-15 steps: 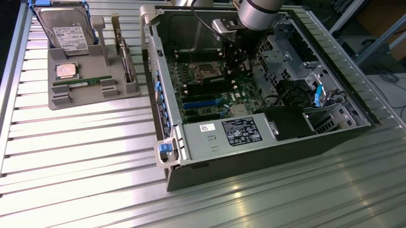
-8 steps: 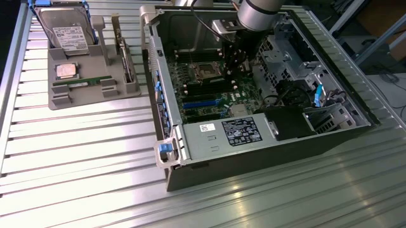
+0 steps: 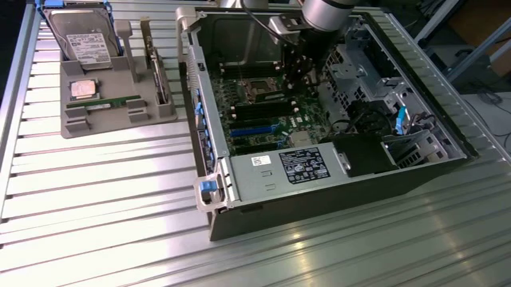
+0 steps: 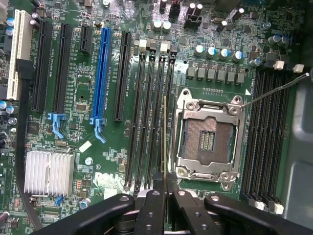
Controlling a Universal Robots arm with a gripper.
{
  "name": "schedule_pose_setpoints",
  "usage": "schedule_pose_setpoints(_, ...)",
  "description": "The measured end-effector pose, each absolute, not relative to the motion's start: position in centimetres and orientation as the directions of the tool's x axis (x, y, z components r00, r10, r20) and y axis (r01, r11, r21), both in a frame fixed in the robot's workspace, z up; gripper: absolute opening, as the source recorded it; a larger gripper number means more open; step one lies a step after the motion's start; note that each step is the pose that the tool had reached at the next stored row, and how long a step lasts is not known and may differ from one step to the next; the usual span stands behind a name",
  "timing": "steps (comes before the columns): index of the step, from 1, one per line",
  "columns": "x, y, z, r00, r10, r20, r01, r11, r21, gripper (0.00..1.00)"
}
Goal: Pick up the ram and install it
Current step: 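Insert the ram into the slot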
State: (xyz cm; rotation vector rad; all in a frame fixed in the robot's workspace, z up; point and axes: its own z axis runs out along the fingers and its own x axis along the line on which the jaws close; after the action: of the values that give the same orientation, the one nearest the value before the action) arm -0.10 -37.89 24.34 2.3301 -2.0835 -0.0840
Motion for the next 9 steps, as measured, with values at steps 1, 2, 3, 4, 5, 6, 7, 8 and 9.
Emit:
schedule_pose_setpoints(1, -0.2, -37.9, 24.3, 0.105, -0.994, -0.030, -0.993, -0.106, 0.047, 0.12)
schedule_pose_setpoints(2, -0.3, -37.9, 24.3, 0.101, -0.994, -0.030, -0.994, -0.102, 0.047, 0.12)
schedule_pose_setpoints(3, -0.3, -37.9, 24.3, 0.099, -0.995, -0.030, -0.994, -0.100, 0.047, 0.12)
schedule_pose_setpoints(4, -0.4, -37.9, 24.3, 0.097, -0.995, -0.030, -0.994, -0.099, 0.047, 0.12)
schedule_pose_setpoints(5, -0.7, -37.9, 24.3, 0.096, -0.995, -0.030, -0.994, -0.097, 0.047, 0.12)
schedule_pose_setpoints(6, -1.1, -37.9, 24.3, 0.095, -0.995, -0.030, -0.994, -0.097, 0.047, 0.12)
schedule_pose_setpoints(7, -1.6, -37.9, 24.3, 0.095, -0.995, -0.030, -0.994, -0.097, 0.047, 0.12)
schedule_pose_setpoints(8, -2.2, -37.9, 24.3, 0.095, -0.995, -0.030, -0.994, -0.096, 0.047, 0.12)
schedule_pose_setpoints(9, -2.5, -37.9, 24.3, 0.087, -0.996, -0.028, -0.995, -0.089, 0.047, 0.12)
